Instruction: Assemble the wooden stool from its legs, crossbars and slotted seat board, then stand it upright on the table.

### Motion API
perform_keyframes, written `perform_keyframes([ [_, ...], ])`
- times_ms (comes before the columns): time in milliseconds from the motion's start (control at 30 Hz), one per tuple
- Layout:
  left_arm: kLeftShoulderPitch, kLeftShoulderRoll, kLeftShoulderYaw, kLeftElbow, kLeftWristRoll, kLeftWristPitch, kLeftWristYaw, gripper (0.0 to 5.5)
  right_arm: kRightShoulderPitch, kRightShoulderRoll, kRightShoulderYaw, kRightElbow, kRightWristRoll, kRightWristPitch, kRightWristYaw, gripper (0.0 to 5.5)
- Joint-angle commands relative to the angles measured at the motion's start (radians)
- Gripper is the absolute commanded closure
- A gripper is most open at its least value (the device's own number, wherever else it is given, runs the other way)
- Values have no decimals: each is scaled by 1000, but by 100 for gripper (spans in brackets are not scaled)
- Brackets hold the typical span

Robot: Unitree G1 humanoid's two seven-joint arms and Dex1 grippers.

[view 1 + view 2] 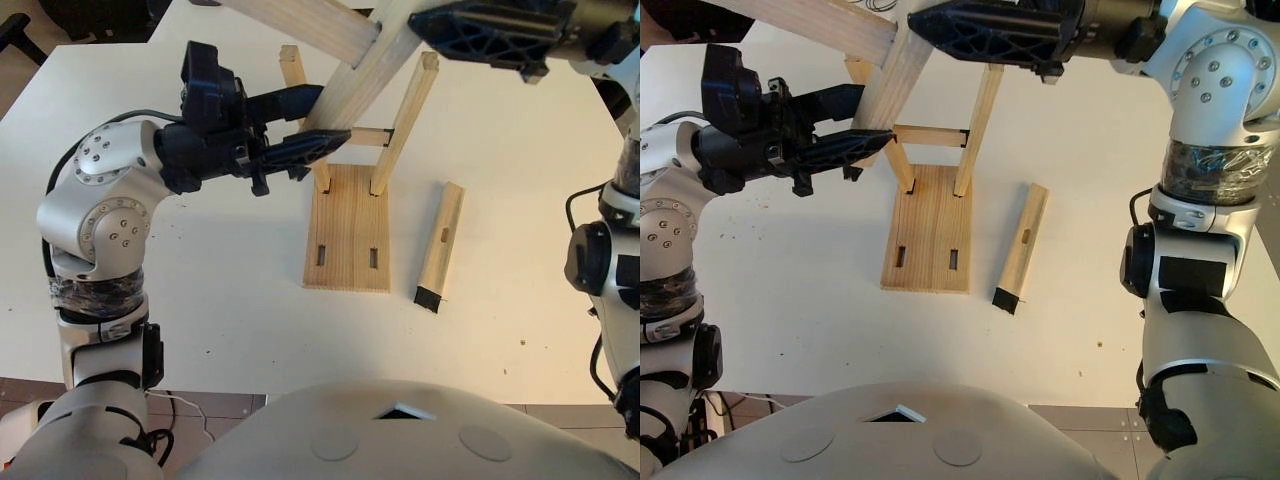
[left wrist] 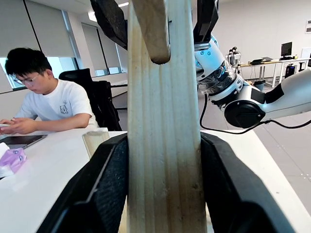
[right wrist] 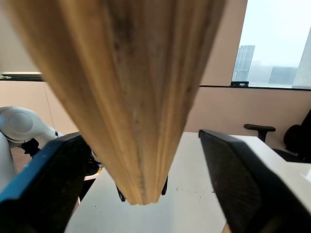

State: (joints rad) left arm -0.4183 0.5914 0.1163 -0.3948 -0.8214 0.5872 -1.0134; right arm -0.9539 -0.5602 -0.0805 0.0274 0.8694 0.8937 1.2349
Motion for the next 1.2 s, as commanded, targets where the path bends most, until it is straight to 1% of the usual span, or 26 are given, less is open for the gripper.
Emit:
perform_keyframes([
  [33, 7, 21, -9, 0, 17, -19, -12, 347, 0, -18, -13, 2, 11, 14, -3, 235],
  [267, 38, 23, -9, 13, 32, -31, -21, 347, -2, -26, -21, 8, 26, 29, 11, 343],
  [433, 57, 22, -21, 7, 30, -37, -24, 347, -8, -22, -27, 20, 40, 36, 6, 344],
  [533, 60, 18, -29, 6, 31, -40, -20, 347, 2, -17, -20, 11, 24, 6, 16, 344],
  [567, 60, 18, -30, 6, 30, -40, -19, 347, 7, -16, -16, 6, 17, -4, 20, 307],
  [700, 59, 21, -29, 4, 23, -41, -18, 347, 9, -15, -13, 11, 14, -13, 9, 246],
  [933, 54, 27, -15, 9, -3, -41, -35, 347, 12, -24, -21, -6, 41, 6, 6, 241],
  [1033, 59, 24, -19, 7, 1, -43, -33, 347, 21, -21, -12, -12, 37, 2, 9, 284],
  [1100, 66, 21, -23, 1, 1, -43, -31, 347, 27, -23, -13, -17, 42, 4, 16, 324],
  [1167, 72, 18, -23, -4, -2, -41, -28, 347, 34, -24, -13, -20, 43, 4, 20, 346],
  [1200, 73, 16, -23, -5, -3, -41, -27, 347, 38, -24, -12, -21, 42, 1, 22, 346],
])
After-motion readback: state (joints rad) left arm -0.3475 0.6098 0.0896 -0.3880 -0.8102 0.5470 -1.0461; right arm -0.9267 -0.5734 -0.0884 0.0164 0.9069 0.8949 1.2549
